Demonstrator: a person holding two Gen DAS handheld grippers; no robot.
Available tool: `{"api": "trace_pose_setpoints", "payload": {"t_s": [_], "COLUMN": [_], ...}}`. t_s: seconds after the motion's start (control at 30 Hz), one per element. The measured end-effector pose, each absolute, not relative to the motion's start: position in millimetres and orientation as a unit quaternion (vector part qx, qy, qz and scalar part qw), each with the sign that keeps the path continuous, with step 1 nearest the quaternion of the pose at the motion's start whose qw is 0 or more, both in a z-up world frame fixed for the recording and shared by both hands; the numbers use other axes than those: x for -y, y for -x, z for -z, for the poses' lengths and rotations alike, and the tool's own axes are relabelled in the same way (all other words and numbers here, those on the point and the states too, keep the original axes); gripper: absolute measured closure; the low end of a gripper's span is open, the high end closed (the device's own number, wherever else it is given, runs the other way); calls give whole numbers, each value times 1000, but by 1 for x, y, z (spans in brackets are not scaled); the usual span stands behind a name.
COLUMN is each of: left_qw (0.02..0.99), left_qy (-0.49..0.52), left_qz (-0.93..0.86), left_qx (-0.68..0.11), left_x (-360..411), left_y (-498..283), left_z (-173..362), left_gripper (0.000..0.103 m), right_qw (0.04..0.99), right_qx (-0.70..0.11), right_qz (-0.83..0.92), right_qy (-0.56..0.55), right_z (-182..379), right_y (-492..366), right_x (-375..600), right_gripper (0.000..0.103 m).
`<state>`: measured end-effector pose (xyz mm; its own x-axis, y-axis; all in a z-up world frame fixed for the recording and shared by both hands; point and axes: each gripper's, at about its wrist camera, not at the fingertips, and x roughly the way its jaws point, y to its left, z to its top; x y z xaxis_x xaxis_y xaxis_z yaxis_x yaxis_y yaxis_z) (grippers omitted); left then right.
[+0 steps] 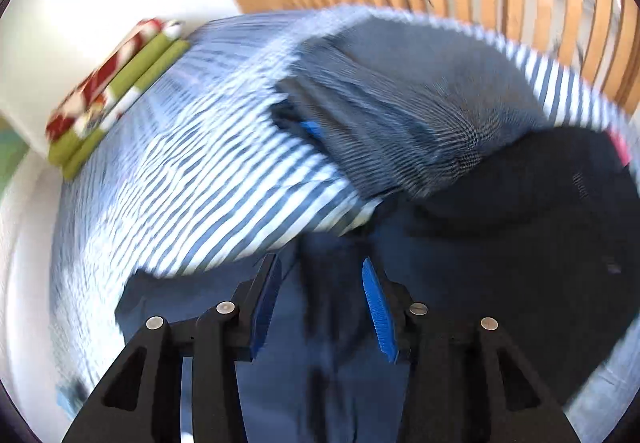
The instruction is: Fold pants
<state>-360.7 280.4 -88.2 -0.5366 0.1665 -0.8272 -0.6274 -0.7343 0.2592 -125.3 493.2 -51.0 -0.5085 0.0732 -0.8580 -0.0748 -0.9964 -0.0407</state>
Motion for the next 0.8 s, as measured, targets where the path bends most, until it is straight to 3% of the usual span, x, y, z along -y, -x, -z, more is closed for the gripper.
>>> {"api": "trace_pose_setpoints", "payload": {"t_s": [0.1,0.23,0.37,0.53,0.67,0.8], "left_qw": [226,190,174,157,145,142], "left_qy": [441,470,492,519,518,531], "left_qz": [-848,-855,-851,-839,-835,-817], "left_qx": [-189,-104,-50,42,118,175], "left_x": [-208,-111,-27,34,59,69], "left_y": [344,296,235,243,286,329], "left_z": [69,62,68,90,111,141], "left_gripper": [56,57,57,56,43,42], "right_qw": [-67,-165,-193,-173,-172,-214], "right_qx": [9,133,237,302,268,178], "right_qz": [-868,-849,-833,-820,-807,-804], "right_qy": [491,485,462,454,498,525], "right_z": [43,64,92,118,122,85], "right_y": [97,71,69,92,107,121], "right_x": [-445,-343,-264,-224,-234,-249], "right_gripper": [57,54,52,51,52,51]}}
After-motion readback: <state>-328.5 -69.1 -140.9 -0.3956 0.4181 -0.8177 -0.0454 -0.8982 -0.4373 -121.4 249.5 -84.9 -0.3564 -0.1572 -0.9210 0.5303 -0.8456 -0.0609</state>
